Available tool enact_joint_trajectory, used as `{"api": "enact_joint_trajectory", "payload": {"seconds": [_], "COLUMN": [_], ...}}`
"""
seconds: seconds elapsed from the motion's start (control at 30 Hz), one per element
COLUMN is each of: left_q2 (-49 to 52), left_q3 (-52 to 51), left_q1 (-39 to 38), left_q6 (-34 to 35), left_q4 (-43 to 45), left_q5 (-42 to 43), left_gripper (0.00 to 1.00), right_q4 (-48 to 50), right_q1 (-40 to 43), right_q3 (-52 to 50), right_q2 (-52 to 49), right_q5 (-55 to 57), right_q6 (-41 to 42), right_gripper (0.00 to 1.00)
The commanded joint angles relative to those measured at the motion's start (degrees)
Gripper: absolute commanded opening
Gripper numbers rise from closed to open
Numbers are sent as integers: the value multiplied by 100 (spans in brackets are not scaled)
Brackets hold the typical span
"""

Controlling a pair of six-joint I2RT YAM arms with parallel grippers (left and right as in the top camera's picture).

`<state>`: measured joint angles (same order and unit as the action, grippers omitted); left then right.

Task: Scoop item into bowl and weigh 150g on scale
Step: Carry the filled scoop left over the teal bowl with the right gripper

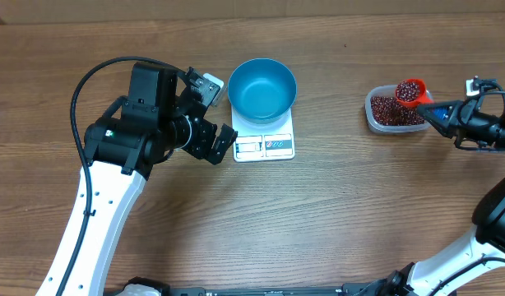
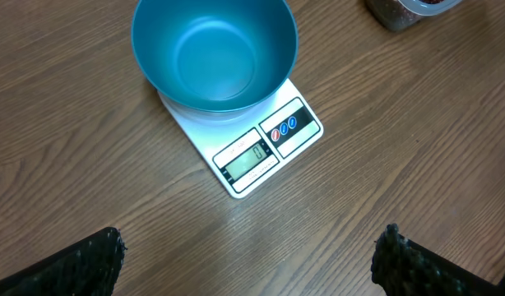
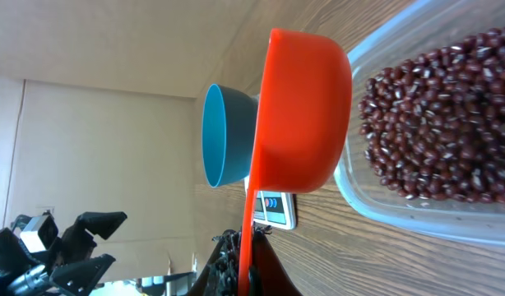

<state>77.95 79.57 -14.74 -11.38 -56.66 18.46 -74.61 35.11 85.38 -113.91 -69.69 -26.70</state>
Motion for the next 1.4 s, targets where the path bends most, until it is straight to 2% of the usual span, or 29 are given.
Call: {"api": "enact_joint_trajectory", "payload": {"seconds": [0.0,0.43,0.87,1.13,1.37], "left_q2": [42,42,42,42,42], "left_q3": [83,83,83,83,83], "left_q1": [11,11,9,11,11], "left_q6": [-85,-85,-85,-85,-85], "left_q4": [-9,-9,-9,-9,-9], "left_q5": [42,42,42,42,42], "left_gripper": [100,100,100,100,100], "right_q4": [-11,-144,-282,70,999], "right_q1": [-236,-1174,-2140,-2743,-3289], "right_q3": [20,87,590,787,975], "right_q2": [7,142,291,291,291], "right_q5": [-247,-352,-402,-411,-168], "right_q6": [-92,-83,170,855,1987], "right_gripper": [4,4,4,4,4]}}
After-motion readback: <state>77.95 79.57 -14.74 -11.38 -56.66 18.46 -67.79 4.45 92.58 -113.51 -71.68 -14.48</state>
